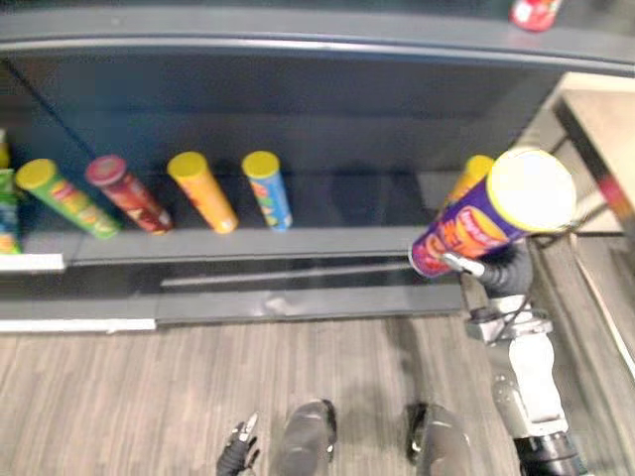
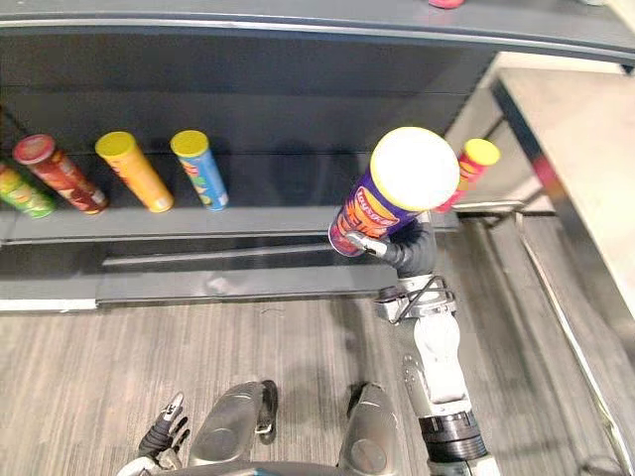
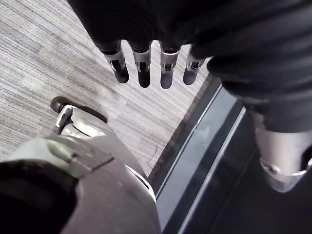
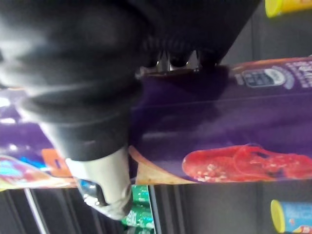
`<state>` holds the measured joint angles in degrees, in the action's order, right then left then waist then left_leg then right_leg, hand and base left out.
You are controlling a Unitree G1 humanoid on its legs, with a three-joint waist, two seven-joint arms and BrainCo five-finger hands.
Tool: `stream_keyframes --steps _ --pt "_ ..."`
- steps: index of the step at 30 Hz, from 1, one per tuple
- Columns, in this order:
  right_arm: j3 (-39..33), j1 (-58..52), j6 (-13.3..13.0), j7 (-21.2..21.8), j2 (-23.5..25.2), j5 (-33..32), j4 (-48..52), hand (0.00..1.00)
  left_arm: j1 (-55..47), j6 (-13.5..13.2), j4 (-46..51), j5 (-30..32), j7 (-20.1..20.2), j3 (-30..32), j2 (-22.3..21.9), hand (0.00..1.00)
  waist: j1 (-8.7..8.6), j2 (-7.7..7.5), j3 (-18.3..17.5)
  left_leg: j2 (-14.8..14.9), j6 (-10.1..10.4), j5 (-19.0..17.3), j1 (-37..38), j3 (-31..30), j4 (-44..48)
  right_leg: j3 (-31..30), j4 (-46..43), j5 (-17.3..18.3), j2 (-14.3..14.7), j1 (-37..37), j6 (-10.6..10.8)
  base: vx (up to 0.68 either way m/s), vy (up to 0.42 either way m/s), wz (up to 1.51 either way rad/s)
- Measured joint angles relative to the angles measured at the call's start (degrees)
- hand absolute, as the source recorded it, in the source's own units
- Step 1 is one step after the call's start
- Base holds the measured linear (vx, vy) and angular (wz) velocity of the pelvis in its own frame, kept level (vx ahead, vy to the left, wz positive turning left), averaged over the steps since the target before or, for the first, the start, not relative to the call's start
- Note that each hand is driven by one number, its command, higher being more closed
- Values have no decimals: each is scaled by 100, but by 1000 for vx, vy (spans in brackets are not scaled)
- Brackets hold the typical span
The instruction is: Put the gum and the chips on the shelf.
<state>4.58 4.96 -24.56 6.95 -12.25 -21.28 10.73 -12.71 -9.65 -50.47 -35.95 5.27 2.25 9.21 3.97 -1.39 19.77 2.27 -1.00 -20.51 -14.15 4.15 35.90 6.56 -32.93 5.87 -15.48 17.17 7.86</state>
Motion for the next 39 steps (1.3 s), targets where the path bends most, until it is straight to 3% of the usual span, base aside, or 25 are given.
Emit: stream_keyframes --steps 1,2,4,7,10,13,18,21,27,31,34,38,39 --pt "-10 18 40 36 -20 -18 1 100 2 10 0 1 -10 16 -6 0 -2 -2 -6 13 75 -44 -52 -112 115 91 42 280 -15 -138 149 155 -191 67" --pt "-9 60 64 55 -23 -20 1 100 -3 11 1 1 -8 17 -13 0 0 3 -5 40 90 -47 -79 -167 114 144 92 390 32 -185 122 187 -266 50" --pt "-5 249 102 105 -26 -144 -9 100 -15 14 -133 -6 39 26 -150 0 22 1 -4 181 370 95 -124 -185 -62 306 138 565 155 -162 -2 175 -314 12" --pt "-27 240 102 7 -76 -188 -44 100 -57 -86 -235 -56 126 20 -153 0 -99 3 -4 284 594 354 61 -179 -519 508 208 611 190 -291 -85 69 -219 23" --pt "-62 117 91 -14 -144 -188 -67 100 -56 -213 -331 -114 146 16 -151 0 -229 10 -8 290 637 677 302 -176 -1186 660 393 646 191 -463 -149 17 -178 29" --pt "-208 -168 58 -34 -134 -248 -110 100 -53 -276 -368 -110 113 -17 -153 0 -250 34 -24 267 586 951 456 -125 -1793 823 640 646 155 -573 -171 -21 -98 31" --pt "-136 -447 48 -96 -58 -147 -232 100 -53 -364 -418 103 -178 -22 -155 0 -290 15 -44 263 550 1306 708 200 -2414 960 863 606 11 -759 -150 -20 -16 23" --pt "-47 -468 30 -271 -30 -108 -239 100 -55 -411 -424 130 -432 -40 -168 0 -271 -4 -58 261 558 1538 846 314 -2781 949 1193 400 75 -850 -147 2 42 -5" --pt "116 -492 18 -672 25 352 -599 100 -54 -625 -319 379 -941 -211 -103 0 -287 -51 -231 235 511 1748 951 452 -3076 837 1533 165 152 -868 -120 38 36 -10" --pt "410 -167 33 -951 118 539 -1466 100 75 -656 8 521 -1169 -290 -80 0 -274 -48 -236 223 496 1772 840 424 -3013 812 1688 26 176 -862 -101 -1 19 1" --pt "492 489 44 -1300 211 700 -2250 100 389 -706 452 507 -1172 -474 -94 0 -208 48 -160 192 498 1767 565 205 -2740 927 1642 23 135 -834 -96 -71 23 36" --pt "472 1638 54 -1864 206 1175 -2925 100 719 -848 1104 476 -1166 -737 -291 0 -139 346 147 112 500 1741 156 -40 -2391 1003 1270 47 16 -554 -118 -150 23 33" --pt "433 2116 52 -2125 190 1395 -3198 100 843 -864 1265 469 -1168 -819 -321 0 -62 490 307 87 474 1767 -4 -93 -2300 1003 1128 62 -15 -385 -130 -169 5 16"
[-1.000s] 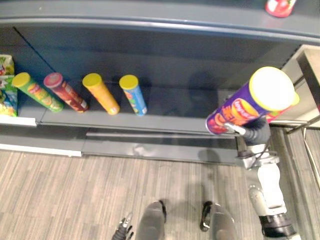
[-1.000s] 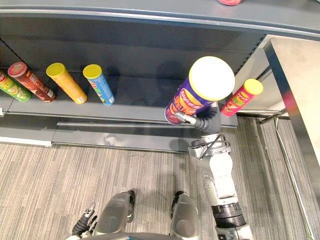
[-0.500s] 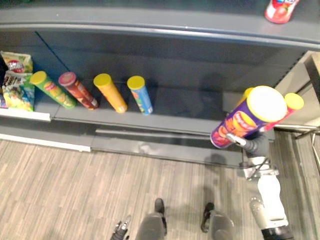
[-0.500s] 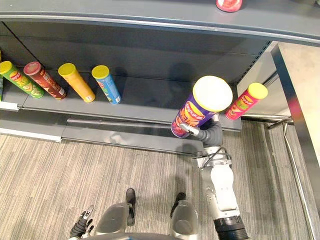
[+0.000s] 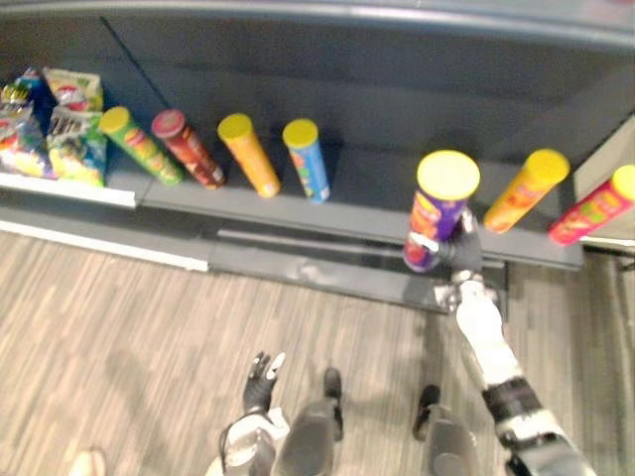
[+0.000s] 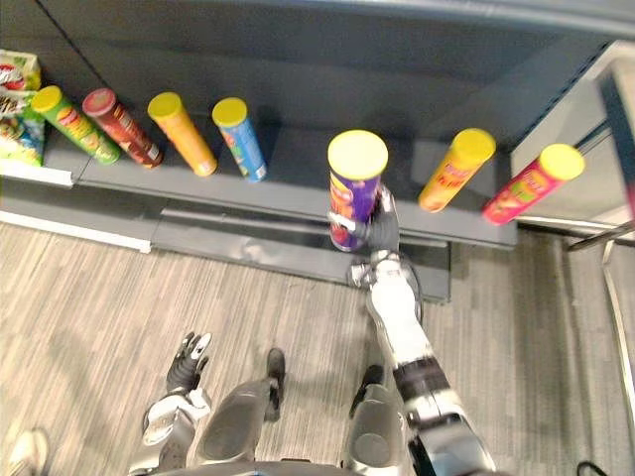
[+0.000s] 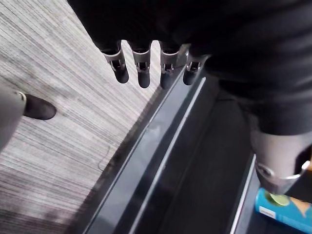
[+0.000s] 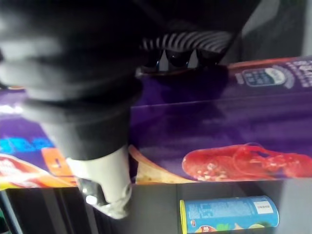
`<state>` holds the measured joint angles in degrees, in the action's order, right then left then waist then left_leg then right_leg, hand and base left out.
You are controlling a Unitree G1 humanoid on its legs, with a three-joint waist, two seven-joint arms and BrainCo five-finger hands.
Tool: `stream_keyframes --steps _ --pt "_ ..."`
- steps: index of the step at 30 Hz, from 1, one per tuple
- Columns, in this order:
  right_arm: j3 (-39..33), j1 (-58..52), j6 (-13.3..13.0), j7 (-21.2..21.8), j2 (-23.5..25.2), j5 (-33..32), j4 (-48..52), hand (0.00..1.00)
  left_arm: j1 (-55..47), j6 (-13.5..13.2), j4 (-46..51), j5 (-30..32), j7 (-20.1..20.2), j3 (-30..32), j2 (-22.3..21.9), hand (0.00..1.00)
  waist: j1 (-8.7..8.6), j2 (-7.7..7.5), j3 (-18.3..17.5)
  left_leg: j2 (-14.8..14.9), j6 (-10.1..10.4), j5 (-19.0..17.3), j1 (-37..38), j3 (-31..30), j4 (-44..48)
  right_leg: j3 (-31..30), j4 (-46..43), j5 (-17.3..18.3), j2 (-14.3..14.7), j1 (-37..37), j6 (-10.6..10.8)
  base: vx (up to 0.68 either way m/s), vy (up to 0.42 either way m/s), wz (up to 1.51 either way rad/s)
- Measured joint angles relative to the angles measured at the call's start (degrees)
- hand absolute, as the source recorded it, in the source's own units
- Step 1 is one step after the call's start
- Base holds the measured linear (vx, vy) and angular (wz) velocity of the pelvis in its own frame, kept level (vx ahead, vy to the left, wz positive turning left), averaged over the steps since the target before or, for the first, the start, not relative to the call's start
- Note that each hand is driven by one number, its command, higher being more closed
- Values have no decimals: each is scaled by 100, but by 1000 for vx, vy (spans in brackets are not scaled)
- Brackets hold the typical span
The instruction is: Put the gum and the chips on the shelf.
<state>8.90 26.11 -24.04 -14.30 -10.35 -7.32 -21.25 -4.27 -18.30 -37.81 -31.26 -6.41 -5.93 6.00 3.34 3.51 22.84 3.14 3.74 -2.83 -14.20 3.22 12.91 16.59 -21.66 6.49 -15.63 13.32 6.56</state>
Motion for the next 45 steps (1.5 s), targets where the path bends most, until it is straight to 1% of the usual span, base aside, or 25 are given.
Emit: stream_keyframes --steps 1,3,4,7,8,9,11,12,13,18,20,23,27,29,32,35,39,41,45 --pt "-56 209 1 -154 -4 84 -165 100 75 0 13 -5 -5 -48 -15 0 28 77 43 -26 -37 24 -115 -38 26 11 -88 29 -56 112 5 -170 -2 21" --pt "-161 497 3 -383 -4 132 -435 100 122 1 87 -9 -6 -100 -22 0 80 161 109 -55 -41 91 -259 -59 26 53 -263 89 -131 275 -7 -127 -18 27" --pt "-257 673 2 -570 -20 244 -608 100 127 1 179 -11 -5 -126 -21 0 151 197 182 -67 -35 148 -325 -59 26 79 -377 133 -184 376 -23 -138 -41 30" --pt "-439 1097 6 -941 -121 296 -933 100 185 1 290 -23 -11 -290 -17 0 241 264 257 -86 -34 293 -603 -104 48 177 -575 231 -264 648 -37 -89 -40 24" --pt "-484 1297 4 -1100 -163 303 -1044 100 216 1 360 -53 -10 -366 -27 0 309 292 285 -84 -36 326 -709 -102 81 174 -645 237 -279 771 -52 -55 -40 12" --pt "-523 1401 4 -1171 -197 312 -1109 100 247 3 380 -141 -9 -417 -33 0 335 317 316 -84 -21 352 -752 -102 116 174 -686 235 -289 812 -73 -48 -37 5" --pt "-636 1785 0 -1516 -343 534 -1276 100 373 2 485 -240 -43 -459 -128 0 439 395 418 -98 -25 358 -906 -113 238 176 -878 253 -352 984 -109 -34 -39 5" --pt "-639 1858 0 -1582 -384 558 -1304 100 408 3 502 -240 -59 -480 -152 0 482 414 433 -95 -26 358 -945 -115 268 174 -917 262 -359 1028 -120 -27 -52 6" --pt "-669 1990 0 -1741 -452 666 -1340 100 418 3 597 -243 -77 -501 -175 0 494 437 450 -100 -26 358 -1044 -141 328 186 -991 296 -380 1108 -125 -20 -36 8" --pt "-722 2392 0 -2189 -558 828 -1343 100 429 11 778 -244 -158 -502 -283 0 529 490 539 -142 -25 353 -1312 -214 486 233 -1321 455 -497 1393 -177 -3 -57 11" --pt "-731 2464 0 -2277 -586 956 -1343 100 432 11 871 -244 -180 -499 -323 0 564 500 550 -136 -18 345 -1407 -221 548 238 -1410 487 -512 1484 -189 -2 -47 5" --pt "-599 2614 5 -2403 -794 967 -1342 100 437 11 1092 -246 -189 -496 -393 0 662 534 575 -110 16 295 -1628 -244 746 255 -1578 549 -532 1665 -226 2 -52 5" --pt "-409 2890 11 -2498 -805 969 -1340 100 454 11 1203 -447 -203 -463 -428 0 700 555 585 -40 17 213 -1930 -246 1043 285 -1783 613 -537 1890 -283 -18 -48 3" --pt "-318 2945 16 -2544 -888 969 -1315 100 460 8 1371 -463 -206 -422 -510 0 788 558 586 -9 -25 173 -2075 -231 1161 303 -1904 664 -558 2008 -304 -27 -39 8" --pt "-115 3080 61 -2545 -904 968 -1315 100 458 9 1516 -464 -213 -365 -590 0 799 569 593 77 -29 176 -2270 -152 1291 360 -2050 723 -601 2153 -335 -27 -47 13" --pt "66 3228 94 -2520 -903 963 -1315 100 453 12 1574 -467 -219 -355 -596 0 829 582 600 145 -35 183 -2411 -52 1357 336 -2132 733 -609 2311 -337 -17 -30 0" --pt "233 3381 130 -2365 -953 933 -1321 100 456 15 1726 -467 -227 -329 -600 0 878 582 601 170 -36 186 -2614 -58 1479 336 -2253 765 -622 2498 -359 -3 -21 1" --pt "320 3487 130 -2204 -1016 839 -1352 100 461 18 1746 -467 -234 -322 -616 0 947 584 602 192 -33 183 -2733 -78 1541 348 -2319 790 -617 2602 -386 -1 -55 2" --pt "507 3679 130 -2125 -1025 835 -1441 100 460 24 1746 -468 -261 -287 -650 0 1001 584 602 228 -29 200 -2904 -80 1571 376 -2379 822 -614 2769 -405 5 -53 3"
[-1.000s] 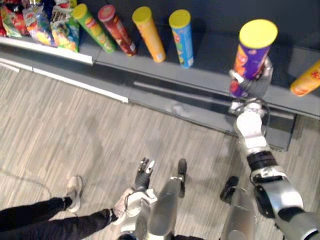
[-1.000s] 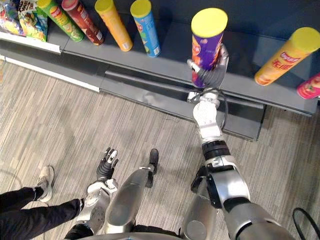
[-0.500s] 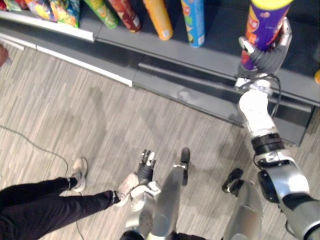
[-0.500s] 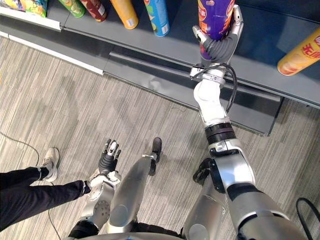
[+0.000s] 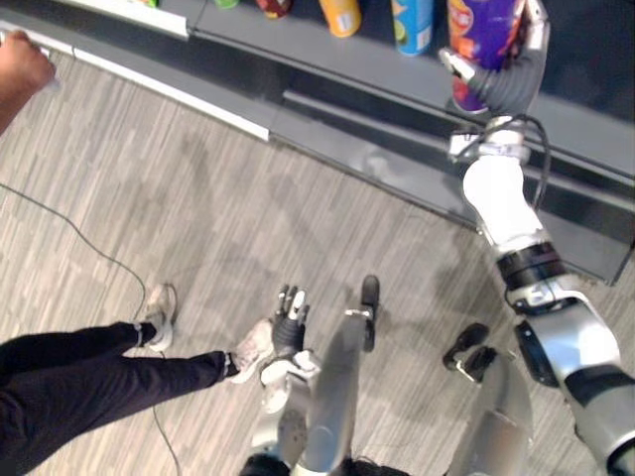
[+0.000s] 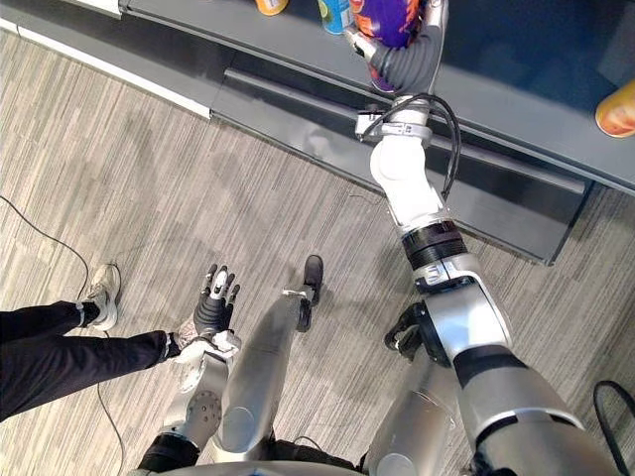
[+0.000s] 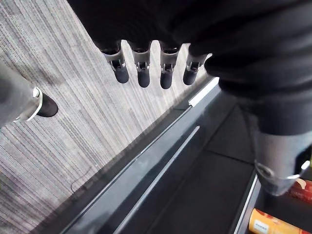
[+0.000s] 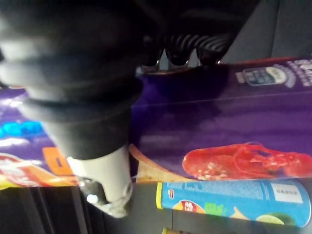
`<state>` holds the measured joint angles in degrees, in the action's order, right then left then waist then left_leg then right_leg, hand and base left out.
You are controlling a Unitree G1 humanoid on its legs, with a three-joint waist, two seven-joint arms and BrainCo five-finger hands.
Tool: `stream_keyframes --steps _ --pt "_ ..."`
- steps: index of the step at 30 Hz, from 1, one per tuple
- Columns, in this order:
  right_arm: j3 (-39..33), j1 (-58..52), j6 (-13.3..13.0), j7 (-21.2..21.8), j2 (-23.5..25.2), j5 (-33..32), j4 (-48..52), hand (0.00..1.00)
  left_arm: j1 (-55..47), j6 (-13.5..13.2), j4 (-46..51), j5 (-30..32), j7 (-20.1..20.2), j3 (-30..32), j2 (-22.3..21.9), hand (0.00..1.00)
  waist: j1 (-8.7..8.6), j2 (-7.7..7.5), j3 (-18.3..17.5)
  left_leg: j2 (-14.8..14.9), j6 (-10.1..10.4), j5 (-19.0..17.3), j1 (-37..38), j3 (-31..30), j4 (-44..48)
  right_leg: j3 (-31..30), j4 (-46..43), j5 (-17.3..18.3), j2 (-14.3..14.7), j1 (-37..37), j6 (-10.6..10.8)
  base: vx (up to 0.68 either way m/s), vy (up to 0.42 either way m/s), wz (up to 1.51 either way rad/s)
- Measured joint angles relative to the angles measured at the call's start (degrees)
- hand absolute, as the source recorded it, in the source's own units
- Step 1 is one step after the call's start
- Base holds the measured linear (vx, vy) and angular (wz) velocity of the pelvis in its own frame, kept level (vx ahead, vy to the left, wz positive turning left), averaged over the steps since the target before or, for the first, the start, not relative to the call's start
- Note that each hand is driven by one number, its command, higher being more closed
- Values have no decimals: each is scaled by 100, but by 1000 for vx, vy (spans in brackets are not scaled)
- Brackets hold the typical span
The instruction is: Put the gum and the chips on the shelf.
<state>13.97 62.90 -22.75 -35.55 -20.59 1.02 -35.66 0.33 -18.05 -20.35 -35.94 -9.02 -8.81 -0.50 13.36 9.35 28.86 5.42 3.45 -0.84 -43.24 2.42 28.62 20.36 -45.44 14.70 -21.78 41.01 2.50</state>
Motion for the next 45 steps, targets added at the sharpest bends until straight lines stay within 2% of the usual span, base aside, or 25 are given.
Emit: stream_keyframes --steps 3,9,17,22,30,45 --pt "64 79 2 112 -118 2 -209 100 -3 2 30 0 -12 63 -126 0 119 0 0 15 5 -4 -149 -23 76 27 -78 20 -9 114 -29 20 -51 4" --pt "217 299 111 80 -246 4 -528 100 -4 2 34 -1 27 82 -166 0 141 42 38 33 6 -20 -275 -31 159 50 -100 18 -13 191 -36 20 -29 2" --pt "293 676 314 -438 -517 16 -820 100 0 -15 40 -1 66 81 -200 0 248 68 52 117 2 -23 -531 13 301 -8 -183 23 36 475 -52 20 -39 -5" --pt "454 767 361 -529 -810 15 -820 100 0 -18 36 -193 70 73 -217 0 257 72 53 160 50 -72 -701 -5 419 -9 -278 54 58 628 -101 12 -44 -3" --pt "455 1005 377 -584 -951 -392 -1045 100 -1 -21 23 -208 89 -14 -215 0 272 72 53 230 51 -75 -758 28 450 -51 -300 66 113 733 -123 8 -48 -4" --pt "444 1216 376 -766 -1232 -441 -1115 100 1 -53 -71 -351 77 -259 -208 0 326 75 51 271 64 -75 -758 60 384 -65 -267 76 158 774 -141 15 -45 -1"
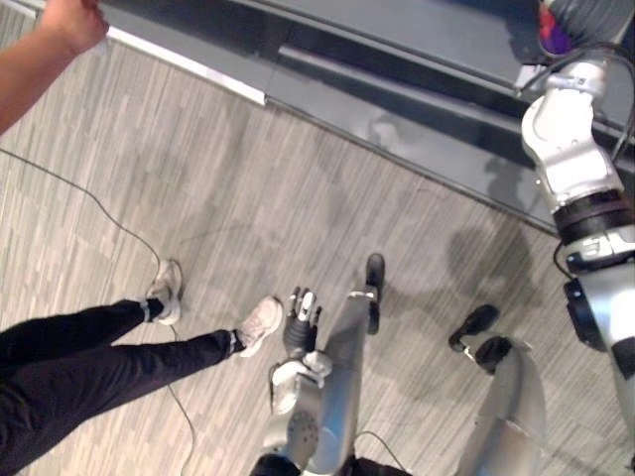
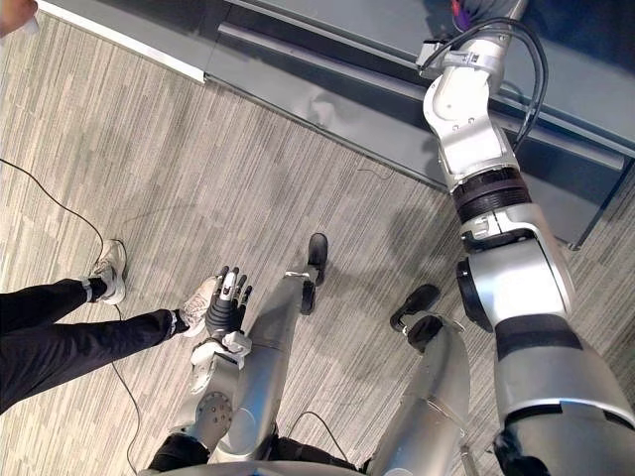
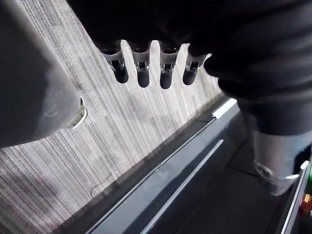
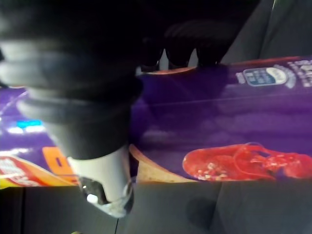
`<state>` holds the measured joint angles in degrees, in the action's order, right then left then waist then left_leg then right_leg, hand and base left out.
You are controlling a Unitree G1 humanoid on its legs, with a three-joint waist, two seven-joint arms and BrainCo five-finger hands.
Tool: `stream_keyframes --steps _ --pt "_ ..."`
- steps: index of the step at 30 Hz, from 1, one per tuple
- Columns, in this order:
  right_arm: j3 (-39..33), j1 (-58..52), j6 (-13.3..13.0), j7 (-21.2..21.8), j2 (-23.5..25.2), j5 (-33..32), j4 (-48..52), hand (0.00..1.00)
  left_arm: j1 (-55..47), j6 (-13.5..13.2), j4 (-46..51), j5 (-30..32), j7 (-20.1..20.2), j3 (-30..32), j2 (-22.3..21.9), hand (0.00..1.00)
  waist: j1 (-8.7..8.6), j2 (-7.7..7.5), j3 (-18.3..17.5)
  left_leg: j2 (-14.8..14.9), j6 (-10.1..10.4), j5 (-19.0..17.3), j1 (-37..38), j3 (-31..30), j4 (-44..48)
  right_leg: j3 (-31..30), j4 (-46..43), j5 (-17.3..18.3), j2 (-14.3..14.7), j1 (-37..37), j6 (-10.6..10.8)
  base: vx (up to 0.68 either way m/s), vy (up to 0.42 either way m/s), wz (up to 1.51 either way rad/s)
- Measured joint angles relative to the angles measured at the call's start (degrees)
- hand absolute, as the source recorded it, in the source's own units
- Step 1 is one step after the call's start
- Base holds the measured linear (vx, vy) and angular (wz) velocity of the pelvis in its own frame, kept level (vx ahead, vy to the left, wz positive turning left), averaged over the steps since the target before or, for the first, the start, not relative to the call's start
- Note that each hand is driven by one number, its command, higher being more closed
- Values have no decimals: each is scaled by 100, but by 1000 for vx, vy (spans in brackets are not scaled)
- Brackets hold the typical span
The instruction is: Put the gum and the chips on the shelf.
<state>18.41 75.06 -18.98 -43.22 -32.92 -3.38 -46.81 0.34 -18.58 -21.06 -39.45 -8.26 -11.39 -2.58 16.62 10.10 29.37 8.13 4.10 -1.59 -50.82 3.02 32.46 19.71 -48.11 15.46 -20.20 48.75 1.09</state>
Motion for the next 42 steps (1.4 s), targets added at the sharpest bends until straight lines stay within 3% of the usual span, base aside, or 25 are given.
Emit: stream_keyframes --steps 22,35,36,42 --pt "-231 -120 -59 8 5 -164 -88 100 161 -52 -19 0 -30 -68 11 0 139 15 -9 -48 -3 13 -19 31 -110 -26 -1 23 -40 102 -10 13 -28 0" --pt "-340 -191 -442 -10 -56 -154 -87 100 296 -159 -183 -24 -57 -99 13 0 271 34 -21 -25 -12 -158 -189 -1 120 -54 -114 122 -37 209 -4 22 -36 0" --pt "-340 -198 -493 -14 -56 -155 -87 0 298 -159 -183 -24 -58 -112 15 0 270 34 -21 -25 -12 -158 -196 -8 122 -47 -115 129 -37 210 -4 27 -45 1" --pt "-337 -270 -498 -2 -55 -159 -129 0 299 -204 -182 -24 -58 -119 16 0 290 35 -21 -25 17 -162 -200 5 182 -59 -136 151 -47 206 10 32 -37 0"
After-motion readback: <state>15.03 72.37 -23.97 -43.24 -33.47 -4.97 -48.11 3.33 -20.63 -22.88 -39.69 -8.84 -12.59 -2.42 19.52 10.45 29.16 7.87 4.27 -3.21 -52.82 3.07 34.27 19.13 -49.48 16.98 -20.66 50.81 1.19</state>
